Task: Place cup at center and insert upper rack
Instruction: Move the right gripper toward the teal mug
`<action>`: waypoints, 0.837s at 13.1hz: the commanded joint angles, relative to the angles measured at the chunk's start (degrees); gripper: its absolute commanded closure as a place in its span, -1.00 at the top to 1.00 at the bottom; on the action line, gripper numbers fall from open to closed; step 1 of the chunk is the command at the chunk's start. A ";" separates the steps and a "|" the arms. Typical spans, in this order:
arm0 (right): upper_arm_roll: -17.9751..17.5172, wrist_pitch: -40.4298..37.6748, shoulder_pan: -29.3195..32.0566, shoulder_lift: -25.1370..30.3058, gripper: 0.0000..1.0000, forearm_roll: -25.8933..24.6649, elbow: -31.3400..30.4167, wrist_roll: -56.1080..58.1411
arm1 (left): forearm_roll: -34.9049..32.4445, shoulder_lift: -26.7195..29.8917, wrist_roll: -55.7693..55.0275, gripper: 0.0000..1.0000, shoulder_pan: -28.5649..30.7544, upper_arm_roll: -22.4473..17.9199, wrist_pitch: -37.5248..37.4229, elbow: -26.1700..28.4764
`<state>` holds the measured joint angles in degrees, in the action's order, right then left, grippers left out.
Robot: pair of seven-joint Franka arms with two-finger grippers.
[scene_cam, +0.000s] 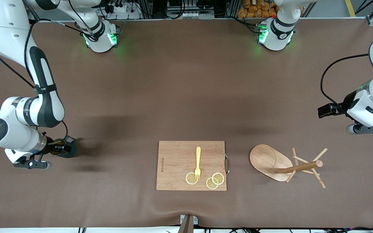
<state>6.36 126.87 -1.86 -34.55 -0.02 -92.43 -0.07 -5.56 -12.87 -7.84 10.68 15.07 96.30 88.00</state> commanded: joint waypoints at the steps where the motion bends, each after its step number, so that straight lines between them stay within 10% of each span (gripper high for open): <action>1: -0.39 -0.14 0.90 -1.83 0.53 0.37 1.91 0.77 | -0.60 -0.23 0.37 1.00 0.22 0.22 -0.42 -0.99; 11: -0.74 -2.51 1.60 -3.07 -0.47 1.25 1.82 1.99 | -0.51 -0.14 0.37 1.00 0.22 0.22 -0.42 -0.99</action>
<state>6.23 125.49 -0.81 -36.78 0.35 -92.05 0.51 -5.56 -12.87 -7.84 10.68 15.07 96.30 87.84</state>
